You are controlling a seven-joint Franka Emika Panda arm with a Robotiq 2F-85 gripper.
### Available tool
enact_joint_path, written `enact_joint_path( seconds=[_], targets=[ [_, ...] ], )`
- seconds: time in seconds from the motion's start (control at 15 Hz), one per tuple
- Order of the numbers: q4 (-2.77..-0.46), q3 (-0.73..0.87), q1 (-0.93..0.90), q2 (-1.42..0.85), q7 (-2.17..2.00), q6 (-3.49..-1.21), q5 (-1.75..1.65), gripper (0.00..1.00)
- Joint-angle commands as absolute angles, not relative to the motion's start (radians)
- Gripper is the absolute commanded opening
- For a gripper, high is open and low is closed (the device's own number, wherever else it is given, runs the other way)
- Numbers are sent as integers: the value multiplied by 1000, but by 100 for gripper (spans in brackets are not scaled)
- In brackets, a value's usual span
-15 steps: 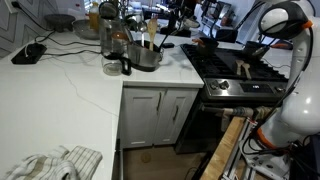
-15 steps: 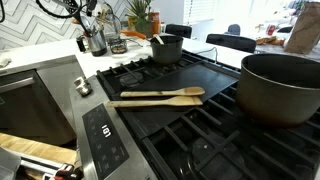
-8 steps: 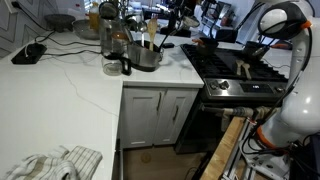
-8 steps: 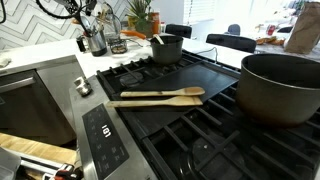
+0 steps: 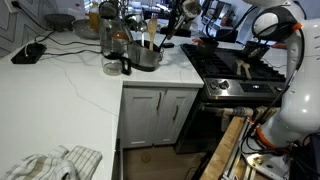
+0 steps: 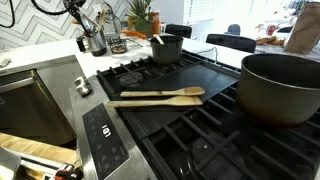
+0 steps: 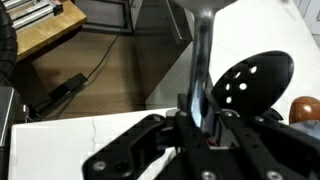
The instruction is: Pick up the spatula on the counter and then put it in the silver tin
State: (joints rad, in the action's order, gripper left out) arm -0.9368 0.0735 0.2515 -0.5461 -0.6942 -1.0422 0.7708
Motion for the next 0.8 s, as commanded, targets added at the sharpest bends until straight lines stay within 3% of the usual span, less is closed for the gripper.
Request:
enact_joint_path(
  seconds=[0.0,0.73],
  targets=[
    [-861,59,323,-591,-824,-976,907,5],
    [-837,34,442,-745,-1135,-1178,1374,5]
  ],
)
